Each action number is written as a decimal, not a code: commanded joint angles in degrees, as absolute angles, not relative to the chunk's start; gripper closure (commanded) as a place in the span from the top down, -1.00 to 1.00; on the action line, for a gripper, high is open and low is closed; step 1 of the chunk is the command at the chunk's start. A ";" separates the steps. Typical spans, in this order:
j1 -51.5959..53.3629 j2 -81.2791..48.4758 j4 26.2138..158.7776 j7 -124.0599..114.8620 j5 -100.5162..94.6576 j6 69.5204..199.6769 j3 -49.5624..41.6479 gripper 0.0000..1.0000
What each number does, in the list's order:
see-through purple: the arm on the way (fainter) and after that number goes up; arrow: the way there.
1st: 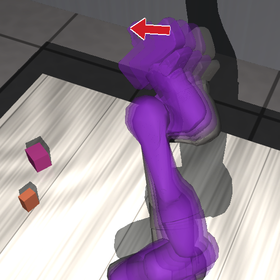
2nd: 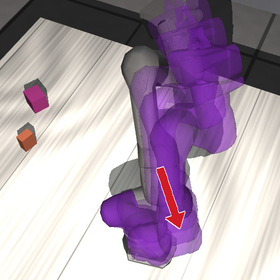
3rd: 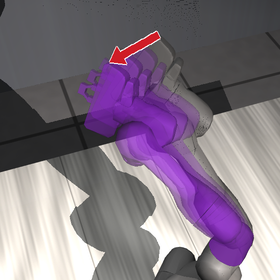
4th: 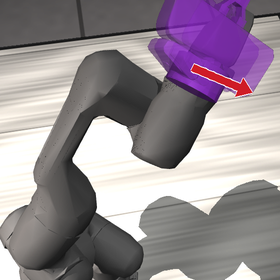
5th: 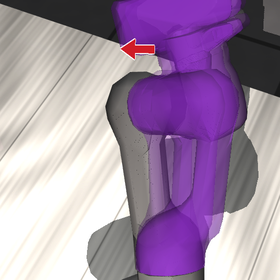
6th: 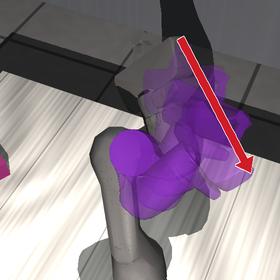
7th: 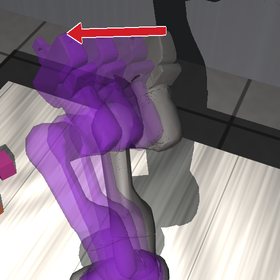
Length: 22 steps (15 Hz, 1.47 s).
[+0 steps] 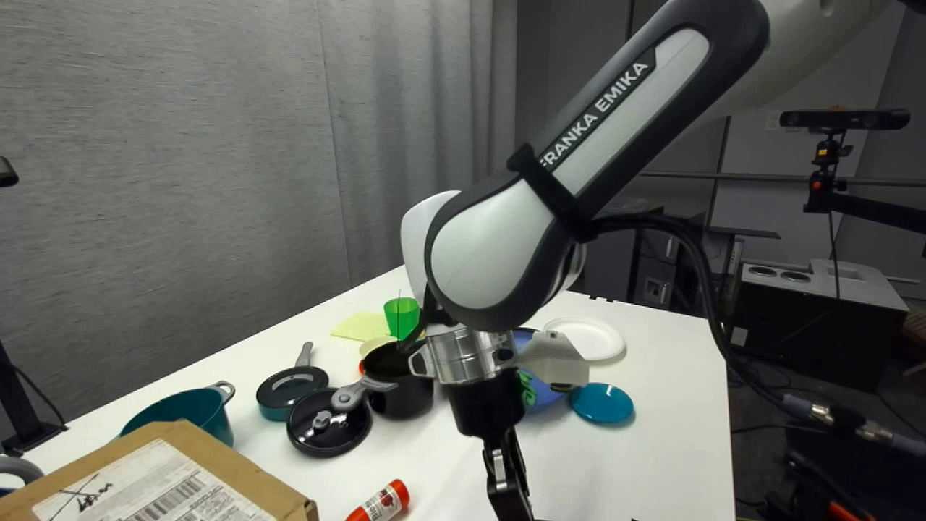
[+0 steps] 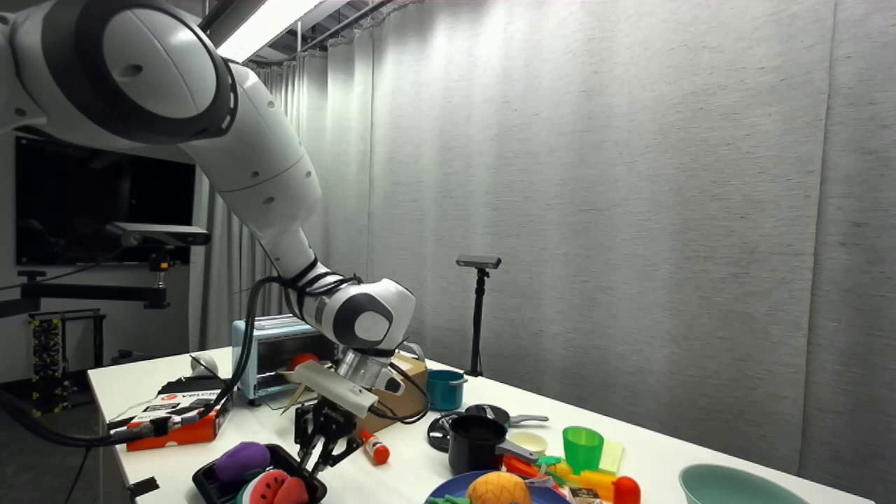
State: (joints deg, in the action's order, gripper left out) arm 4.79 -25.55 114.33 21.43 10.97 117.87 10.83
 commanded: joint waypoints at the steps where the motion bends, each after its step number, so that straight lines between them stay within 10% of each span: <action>1: 7.80 -25.91 114.62 10.49 4.77 113.63 8.55 0.15; 6: 7.10 -25.57 115.92 11.43 5.18 112.75 9.61 0.88; 9: 6.44 -25.72 116.79 12.81 6.18 113.33 9.77 1.00; 15: 5.56 -25.88 117.53 15.04 6.63 113.23 9.73 -0.11; 16: 5.42 -25.83 117.22 14.90 6.60 112.09 9.54 0.72; 22: 5.80 -24.99 116.90 13.90 6.49 108.57 9.87 1.00</action>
